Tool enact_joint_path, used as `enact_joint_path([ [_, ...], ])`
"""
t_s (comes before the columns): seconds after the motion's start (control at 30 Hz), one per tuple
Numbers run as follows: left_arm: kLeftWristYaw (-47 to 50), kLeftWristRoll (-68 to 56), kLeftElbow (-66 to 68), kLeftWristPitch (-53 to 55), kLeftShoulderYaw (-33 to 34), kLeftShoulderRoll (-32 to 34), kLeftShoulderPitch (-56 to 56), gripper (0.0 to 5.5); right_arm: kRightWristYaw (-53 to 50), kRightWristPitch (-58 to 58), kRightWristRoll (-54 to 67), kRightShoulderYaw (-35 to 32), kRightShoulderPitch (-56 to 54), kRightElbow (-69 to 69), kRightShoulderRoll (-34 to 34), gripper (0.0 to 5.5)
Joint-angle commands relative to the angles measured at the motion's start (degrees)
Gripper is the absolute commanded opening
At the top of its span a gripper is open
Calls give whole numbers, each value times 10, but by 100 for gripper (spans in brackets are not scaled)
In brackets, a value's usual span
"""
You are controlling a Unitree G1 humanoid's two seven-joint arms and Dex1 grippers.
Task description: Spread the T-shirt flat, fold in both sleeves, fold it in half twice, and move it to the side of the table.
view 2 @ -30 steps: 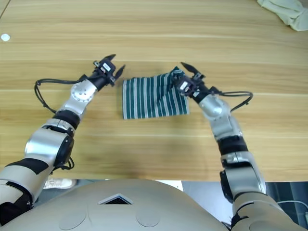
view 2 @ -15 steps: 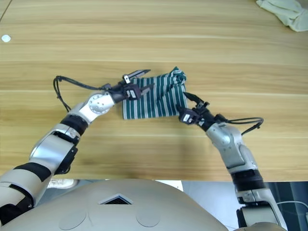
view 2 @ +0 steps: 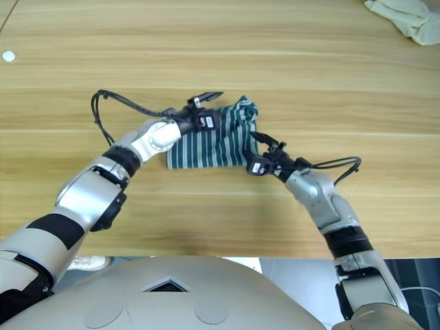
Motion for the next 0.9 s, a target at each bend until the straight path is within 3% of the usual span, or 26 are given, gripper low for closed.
enact_joint_path([
  [0.03, 9, 12, 31, 44, -5, -4, -22, 249, 39, 13, -13, 25, 36, 11, -14, 287],
  [0.43, 84, -4, 54, 123, 37, 25, -56, 249, 27, 13, -21, 37, 14, 39, -10, 287],
  [0.57, 105, -30, 43, 72, 69, 42, -55, 249, 24, 13, -24, 41, 9, 42, -8, 287],
  [0.7, 63, -100, 3, -78, 118, 38, -28, 249, 13, 13, -23, 39, 5, 38, -4, 287],
  [0.8, -34, -245, -71, -163, 198, 59, 34, 249, 32, -2, 137, -5, 19, -64, 29, 287],
  [0.9, -113, -374, -167, -155, 258, 78, 111, 249, 71, 63, 314, -27, 1, -157, 85, 287],
])
